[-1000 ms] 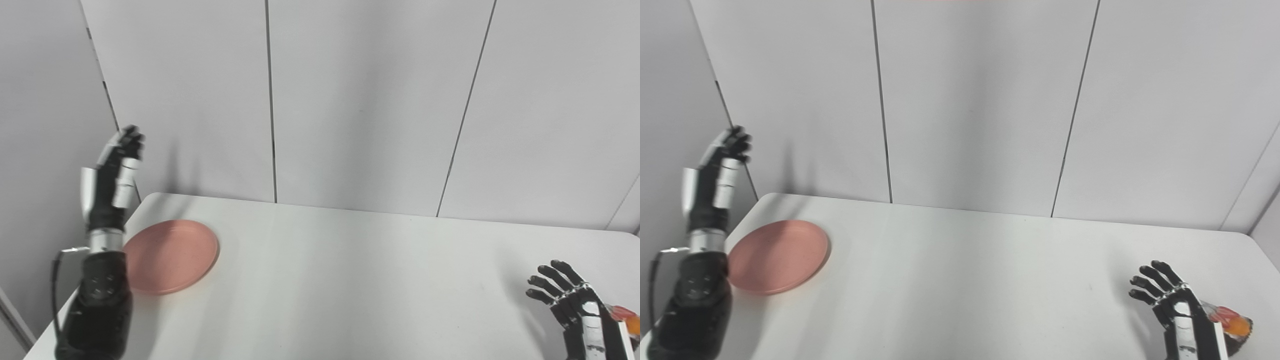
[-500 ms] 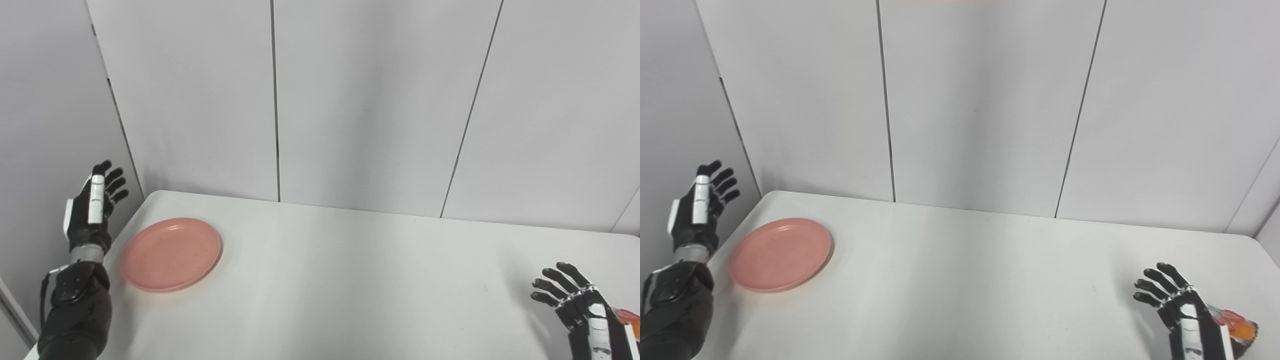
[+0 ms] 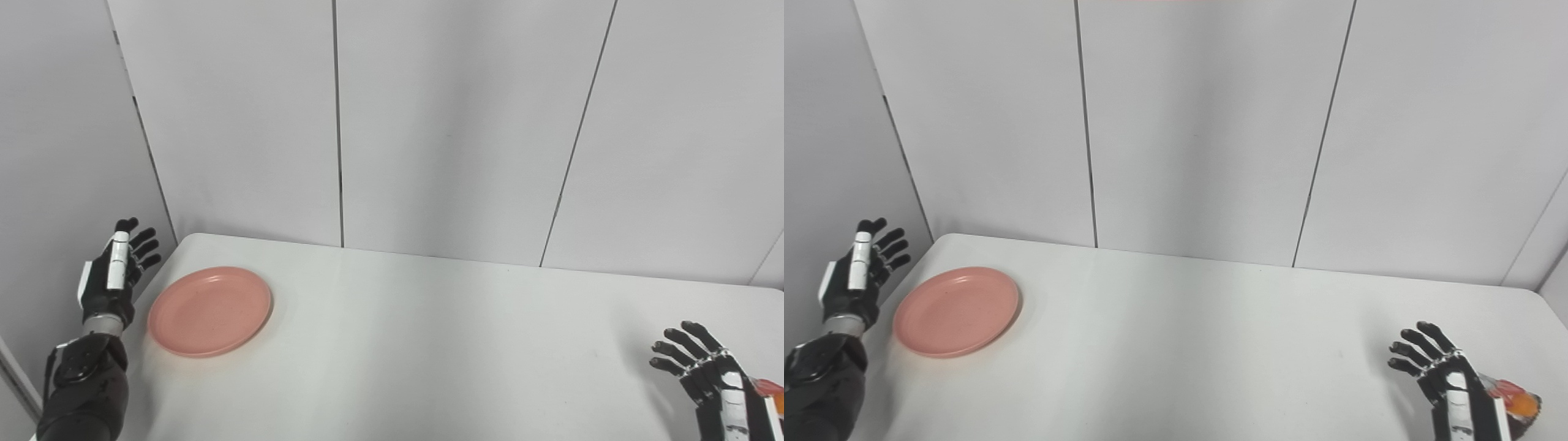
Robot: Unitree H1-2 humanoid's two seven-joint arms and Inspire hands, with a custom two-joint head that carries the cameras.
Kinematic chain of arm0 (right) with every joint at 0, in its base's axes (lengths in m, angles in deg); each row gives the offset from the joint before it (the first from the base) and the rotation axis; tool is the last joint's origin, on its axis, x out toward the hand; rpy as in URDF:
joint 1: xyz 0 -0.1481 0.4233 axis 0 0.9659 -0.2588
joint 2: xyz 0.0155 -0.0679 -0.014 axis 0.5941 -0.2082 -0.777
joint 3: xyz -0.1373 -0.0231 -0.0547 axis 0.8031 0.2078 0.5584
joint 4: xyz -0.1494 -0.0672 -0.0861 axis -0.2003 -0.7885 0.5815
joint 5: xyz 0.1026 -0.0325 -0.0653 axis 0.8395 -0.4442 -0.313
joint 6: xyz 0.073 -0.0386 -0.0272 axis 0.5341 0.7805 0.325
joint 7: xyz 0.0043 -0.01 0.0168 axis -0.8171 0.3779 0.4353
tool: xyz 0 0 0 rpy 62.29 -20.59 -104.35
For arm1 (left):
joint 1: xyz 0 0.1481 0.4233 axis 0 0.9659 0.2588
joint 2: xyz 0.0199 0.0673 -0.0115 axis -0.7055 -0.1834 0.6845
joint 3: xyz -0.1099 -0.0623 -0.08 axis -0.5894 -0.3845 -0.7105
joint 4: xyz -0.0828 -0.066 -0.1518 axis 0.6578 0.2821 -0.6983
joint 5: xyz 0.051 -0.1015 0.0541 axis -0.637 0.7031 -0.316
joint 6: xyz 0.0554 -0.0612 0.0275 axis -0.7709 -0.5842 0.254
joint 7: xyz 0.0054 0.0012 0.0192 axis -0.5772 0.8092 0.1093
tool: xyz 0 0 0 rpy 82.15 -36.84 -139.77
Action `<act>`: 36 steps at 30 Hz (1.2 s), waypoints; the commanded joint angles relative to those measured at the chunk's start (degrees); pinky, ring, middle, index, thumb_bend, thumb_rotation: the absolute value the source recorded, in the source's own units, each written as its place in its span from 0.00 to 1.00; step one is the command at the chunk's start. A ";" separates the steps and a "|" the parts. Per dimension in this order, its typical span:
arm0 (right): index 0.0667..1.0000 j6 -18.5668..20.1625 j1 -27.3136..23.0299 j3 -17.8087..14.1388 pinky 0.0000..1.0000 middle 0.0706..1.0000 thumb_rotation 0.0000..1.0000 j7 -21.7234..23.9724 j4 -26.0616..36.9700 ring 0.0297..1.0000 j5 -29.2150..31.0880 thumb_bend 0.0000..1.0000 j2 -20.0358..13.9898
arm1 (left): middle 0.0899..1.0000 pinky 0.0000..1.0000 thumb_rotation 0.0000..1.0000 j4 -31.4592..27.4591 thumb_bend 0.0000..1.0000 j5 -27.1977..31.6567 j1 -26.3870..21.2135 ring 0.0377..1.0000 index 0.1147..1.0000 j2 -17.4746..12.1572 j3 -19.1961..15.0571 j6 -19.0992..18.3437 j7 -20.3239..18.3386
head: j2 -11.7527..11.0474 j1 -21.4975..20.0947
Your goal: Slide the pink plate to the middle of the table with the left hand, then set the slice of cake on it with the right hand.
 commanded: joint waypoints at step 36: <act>0.74 0.28 7.51 1.10 0.62 0.71 0.80 0.30 -3.76 0.67 -1.24 0.81 2.84 | 0.80 0.77 0.94 -5.31 0.81 -2.37 1.82 0.81 0.83 5.62 8.00 2.08 -3.29 | 1.21 -1.10</act>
